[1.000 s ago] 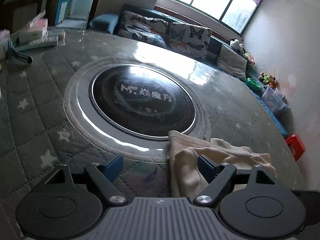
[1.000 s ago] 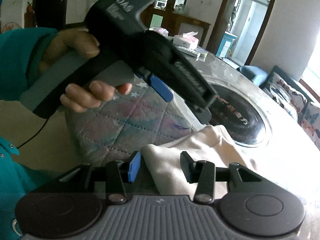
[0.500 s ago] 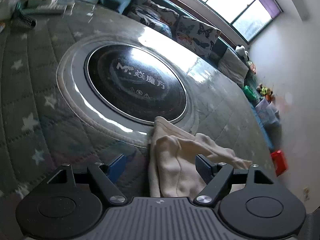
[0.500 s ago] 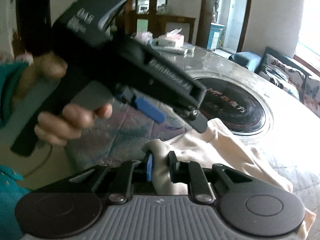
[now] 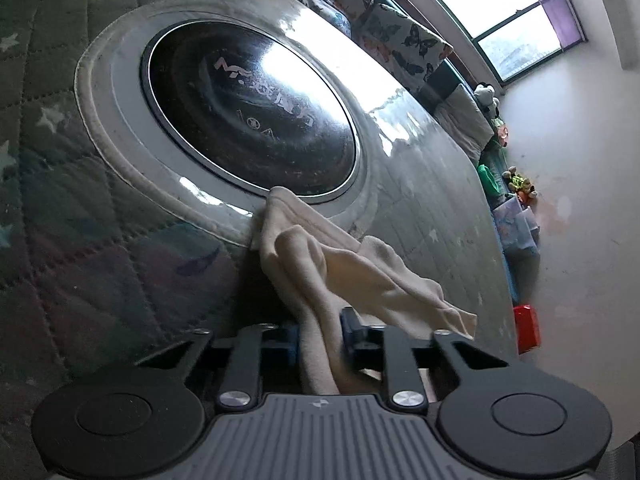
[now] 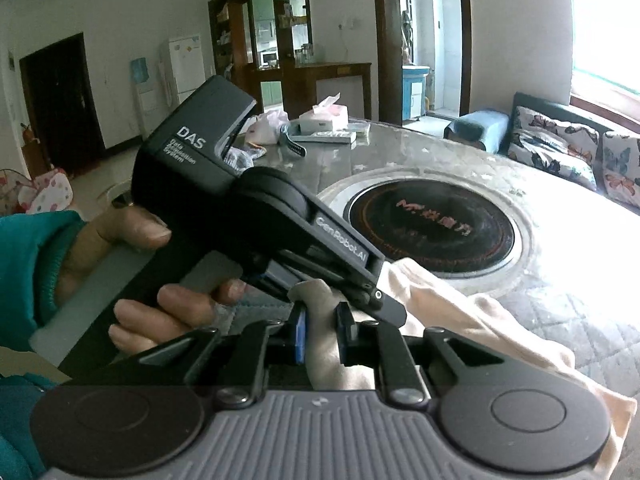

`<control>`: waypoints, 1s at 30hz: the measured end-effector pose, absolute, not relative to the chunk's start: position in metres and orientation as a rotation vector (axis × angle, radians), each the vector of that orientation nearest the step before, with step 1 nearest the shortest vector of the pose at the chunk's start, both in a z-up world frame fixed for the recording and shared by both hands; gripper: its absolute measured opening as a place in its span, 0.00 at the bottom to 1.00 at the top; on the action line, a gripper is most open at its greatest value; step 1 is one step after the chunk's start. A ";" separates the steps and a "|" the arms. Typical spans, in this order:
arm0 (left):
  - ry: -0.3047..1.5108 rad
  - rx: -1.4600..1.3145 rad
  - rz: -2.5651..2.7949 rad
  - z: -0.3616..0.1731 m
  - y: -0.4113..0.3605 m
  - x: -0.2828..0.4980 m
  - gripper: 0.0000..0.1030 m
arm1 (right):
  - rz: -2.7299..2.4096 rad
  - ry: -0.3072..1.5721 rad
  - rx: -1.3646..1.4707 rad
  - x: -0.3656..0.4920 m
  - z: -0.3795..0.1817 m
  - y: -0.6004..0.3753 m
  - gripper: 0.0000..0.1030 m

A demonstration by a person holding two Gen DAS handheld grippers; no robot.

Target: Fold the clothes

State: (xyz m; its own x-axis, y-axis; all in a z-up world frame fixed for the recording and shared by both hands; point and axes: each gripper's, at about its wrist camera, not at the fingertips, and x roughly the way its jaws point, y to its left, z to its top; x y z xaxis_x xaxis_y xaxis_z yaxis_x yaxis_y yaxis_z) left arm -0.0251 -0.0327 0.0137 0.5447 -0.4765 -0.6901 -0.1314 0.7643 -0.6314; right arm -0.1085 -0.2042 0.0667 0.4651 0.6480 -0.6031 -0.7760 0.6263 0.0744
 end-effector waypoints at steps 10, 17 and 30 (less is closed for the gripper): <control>0.986 -0.638 -0.225 0.015 -0.037 -0.026 0.16 | 0.742 0.645 -0.119 -0.104 0.070 -0.259 0.16; 0.988 -0.624 -0.224 0.016 -0.038 -0.024 0.16 | 0.401 0.726 -0.041 -0.075 0.048 -0.337 0.20; 0.988 -0.590 -0.219 0.018 -0.042 -0.023 0.16 | 0.288 0.749 0.125 -0.063 0.015 -0.387 0.34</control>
